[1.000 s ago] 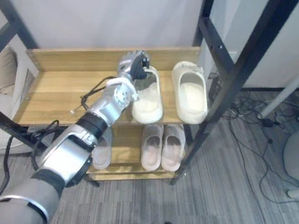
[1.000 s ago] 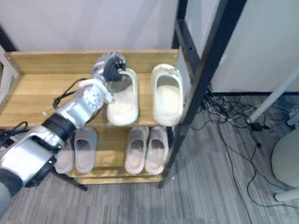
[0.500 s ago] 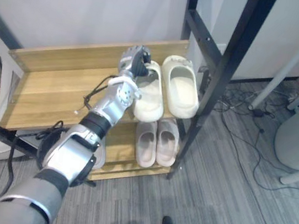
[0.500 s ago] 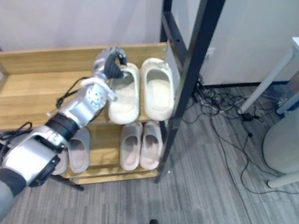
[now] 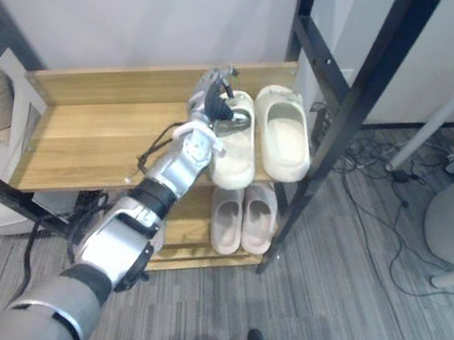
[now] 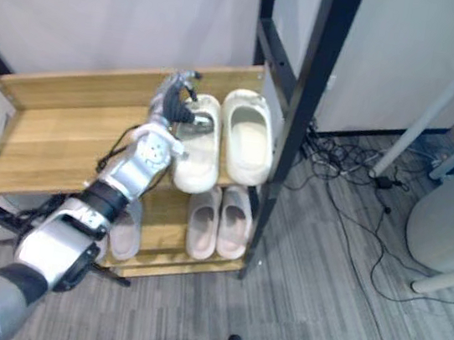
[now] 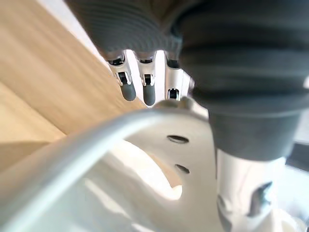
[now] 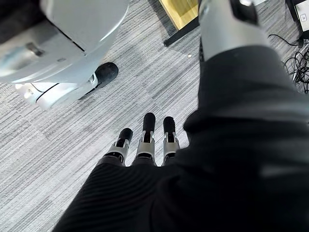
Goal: Organize the slippers on the shoe rack
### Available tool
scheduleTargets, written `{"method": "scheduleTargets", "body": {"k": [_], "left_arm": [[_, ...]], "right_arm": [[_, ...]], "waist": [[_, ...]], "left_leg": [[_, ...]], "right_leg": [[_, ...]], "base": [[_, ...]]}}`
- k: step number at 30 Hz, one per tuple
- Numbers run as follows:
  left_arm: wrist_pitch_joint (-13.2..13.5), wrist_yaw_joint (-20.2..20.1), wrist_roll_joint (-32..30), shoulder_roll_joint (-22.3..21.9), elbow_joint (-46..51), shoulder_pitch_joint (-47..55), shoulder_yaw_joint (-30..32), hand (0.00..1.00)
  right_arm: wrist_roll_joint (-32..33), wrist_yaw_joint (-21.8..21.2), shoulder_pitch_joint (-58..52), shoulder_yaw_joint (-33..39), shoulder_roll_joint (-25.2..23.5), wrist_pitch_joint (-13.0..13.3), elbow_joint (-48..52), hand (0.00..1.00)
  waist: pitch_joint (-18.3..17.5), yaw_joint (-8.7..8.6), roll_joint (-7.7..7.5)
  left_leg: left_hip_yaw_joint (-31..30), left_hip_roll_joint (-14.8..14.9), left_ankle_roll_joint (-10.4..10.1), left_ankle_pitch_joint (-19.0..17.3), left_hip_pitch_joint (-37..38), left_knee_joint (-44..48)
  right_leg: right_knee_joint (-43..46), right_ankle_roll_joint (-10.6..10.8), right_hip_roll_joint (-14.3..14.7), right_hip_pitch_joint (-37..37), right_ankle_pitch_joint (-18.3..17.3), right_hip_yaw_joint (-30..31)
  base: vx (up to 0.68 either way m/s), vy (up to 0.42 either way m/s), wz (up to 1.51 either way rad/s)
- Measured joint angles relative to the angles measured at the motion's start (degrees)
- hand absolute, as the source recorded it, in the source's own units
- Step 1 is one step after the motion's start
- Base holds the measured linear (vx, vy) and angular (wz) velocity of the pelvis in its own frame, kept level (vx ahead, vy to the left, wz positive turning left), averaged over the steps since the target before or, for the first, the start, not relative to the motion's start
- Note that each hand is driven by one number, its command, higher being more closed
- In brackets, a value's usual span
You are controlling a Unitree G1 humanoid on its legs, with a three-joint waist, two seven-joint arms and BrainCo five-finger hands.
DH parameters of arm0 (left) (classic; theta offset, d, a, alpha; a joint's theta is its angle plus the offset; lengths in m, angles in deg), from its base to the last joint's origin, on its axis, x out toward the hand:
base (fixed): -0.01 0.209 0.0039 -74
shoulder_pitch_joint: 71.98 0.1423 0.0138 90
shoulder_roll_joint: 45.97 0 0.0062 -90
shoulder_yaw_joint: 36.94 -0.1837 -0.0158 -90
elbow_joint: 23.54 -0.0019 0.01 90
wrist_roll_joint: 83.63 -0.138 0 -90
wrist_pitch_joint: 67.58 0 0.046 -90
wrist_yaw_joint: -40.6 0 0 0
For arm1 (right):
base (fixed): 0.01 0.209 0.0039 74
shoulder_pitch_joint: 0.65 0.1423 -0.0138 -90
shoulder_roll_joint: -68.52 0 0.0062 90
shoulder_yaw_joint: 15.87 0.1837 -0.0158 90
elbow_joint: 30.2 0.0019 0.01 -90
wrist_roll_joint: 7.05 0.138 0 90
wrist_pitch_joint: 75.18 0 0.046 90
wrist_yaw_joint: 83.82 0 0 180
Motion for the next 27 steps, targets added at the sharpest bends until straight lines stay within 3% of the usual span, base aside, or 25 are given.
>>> {"method": "scheduleTargets", "body": {"k": [16,27], "left_arm": [[0.8,0.3,8.4,-0.6,12.2,9.0,3.3,0.0],[4.3,-0.7,20.5,-0.6,25.1,20.3,4.3,0.0]], "right_arm": [[0.0,0.1,-0.1,-2.6,0.9,-0.1,-0.1,0.0],[-0.1,0.1,0.1,-4.3,1.3,-0.6,-1.1,0.0]], "waist": [[0.0,0.8,-0.29],[-0.4,2.09,-1.41]], "left_leg": [[-2.0,-0.2,0.2,0.7,0.2,0.0],[-2.4,-0.1,0.2,0.7,1.1,0.0]], "right_leg": [[0.0,0.0,-0.3,1.2,0.0,-2.2],[0.0,0.0,-0.3,2.4,0.0,-2.6]], "base": [[-0.02,-0.008,0.07],[0.0,-0.003,0.01]]}}
